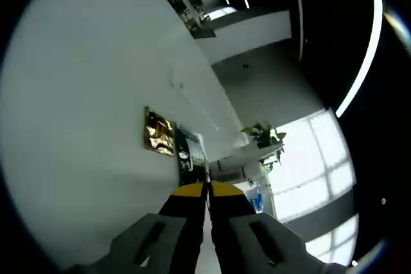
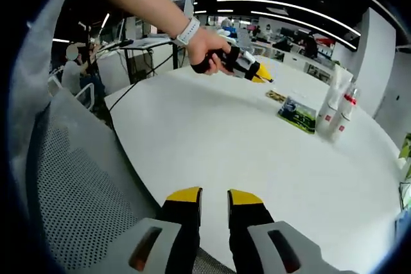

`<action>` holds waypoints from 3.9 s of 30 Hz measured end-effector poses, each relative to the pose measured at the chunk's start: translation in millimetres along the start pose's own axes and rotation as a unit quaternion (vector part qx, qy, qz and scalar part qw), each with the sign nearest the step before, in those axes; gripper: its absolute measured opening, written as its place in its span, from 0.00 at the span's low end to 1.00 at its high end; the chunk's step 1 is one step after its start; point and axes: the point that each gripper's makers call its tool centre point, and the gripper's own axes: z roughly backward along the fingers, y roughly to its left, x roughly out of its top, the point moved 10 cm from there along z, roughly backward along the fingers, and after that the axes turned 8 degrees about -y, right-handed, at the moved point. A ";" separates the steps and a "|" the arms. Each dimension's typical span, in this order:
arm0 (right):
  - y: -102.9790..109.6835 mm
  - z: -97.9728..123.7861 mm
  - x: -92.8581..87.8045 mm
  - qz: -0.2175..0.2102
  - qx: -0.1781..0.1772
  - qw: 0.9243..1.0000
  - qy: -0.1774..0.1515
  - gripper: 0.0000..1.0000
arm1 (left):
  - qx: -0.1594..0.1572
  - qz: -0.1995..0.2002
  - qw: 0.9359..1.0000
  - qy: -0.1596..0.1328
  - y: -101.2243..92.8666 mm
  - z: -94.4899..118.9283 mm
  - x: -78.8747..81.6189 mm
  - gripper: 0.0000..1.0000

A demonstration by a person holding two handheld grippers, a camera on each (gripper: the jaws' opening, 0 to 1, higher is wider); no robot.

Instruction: Arrange the skincare products in the storage area until every visible bottle or jar stands upright without overlapping.

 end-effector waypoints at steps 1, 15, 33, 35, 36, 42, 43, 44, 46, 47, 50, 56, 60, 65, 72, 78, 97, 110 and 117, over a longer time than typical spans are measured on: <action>0.0 -0.1 0.1 0.000 0.000 1.000 0.000 0.11 | 0.002 0.001 1.000 0.000 1.6 -0.6 0.4 0.00; -1.0 -0.2 -0.2 0.001 -0.003 1.000 0.002 0.11 | 0.050 0.020 0.998 0.020 16.8 -15.1 -14.3 0.00; -0.8 -0.6 -0.1 0.001 -0.001 1.000 0.005 0.11 | 0.104 -0.009 0.994 0.033 29.0 -19.9 -8.1 0.02; -0.3 -0.7 0.1 0.002 0.000 1.000 0.005 0.11 | 0.109 -0.010 0.993 0.041 28.4 -20.0 -6.2 0.03; -0.3 -0.8 -0.2 0.003 0.000 1.000 0.004 0.11 | 0.111 -0.013 0.993 0.047 27.6 -19.9 -5.5 0.03; 0.0 -0.9 -0.1 0.004 0.001 1.000 0.005 0.10 | 0.118 -0.059 0.987 0.094 24.8 -20.8 -1.7 0.04; 0.2 -0.9 -0.1 0.004 0.002 1.000 0.005 0.10 | 0.120 -0.067 0.985 0.100 24.4 -20.9 -1.1 0.04; 0.2 -0.9 -0.1 0.005 0.002 1.000 0.005 0.10 | 0.122 -0.078 0.984 0.106 24.1 -21.0 -0.1 0.04; 0.3 -0.8 -0.1 0.005 0.002 1.000 0.005 0.10 | 0.126 -0.093 0.980 0.119 22.5 -22.2 1.5 0.04; 0.4 -0.8 -0.1 0.005 0.002 1.000 0.005 0.10 | 0.126 -0.105 0.978 0.127 21.4 -23.8 2.4 0.04; 0.7 -0.8 -0.1 0.006 0.003 1.000 0.005 0.10 | 0.129 -0.127 0.972 0.148 19.5 -27.6 5.9 0.04; -0.2 -0.4 0.1 0.005 0.000 1.000 0.005 0.09 | 0.135 -0.163 0.960 0.182 17.3 -34.6 11.8 0.05; -0.3 -0.4 0.2 0.005 0.000 1.000 0.006 0.09 | 0.138 -0.162 0.956 0.200 17.2 -38.6 13.1 0.06; -0.5 0.0 0.7 0.005 0.001 1.000 0.007 0.09 | 0.149 -0.168 0.953 0.203 15.6 -37.0 13.8 0.06; -0.3 -0.1 0.8 0.004 0.001 1.000 0.006 0.08 | 0.173 -0.151 0.951 0.207 14.8 -34.0 16.7 0.08; -0.6 0.0 0.7 0.005 -0.001 1.000 0.004 0.09 | 0.182 -0.159 0.946 0.216 11.6 -35.9 23.2 0.15; -1.3 1.4 3.6 0.009 -0.003 1.000 -0.008 0.10 | 0.165 -0.224 0.941 0.193 -5.5 -13.6 36.7 0.28; -1.2 4.1 7.9 0.011 -0.004 0.999 -0.029 0.11 | 0.013 -0.297 0.950 0.100 -72.5 40.3 12.8 0.30; 0.2 6.7 10.2 0.018 -0.005 0.999 -0.044 0.12 | 0.007 -0.325 0.943 0.066 -86.1 88.6 -13.3 0.30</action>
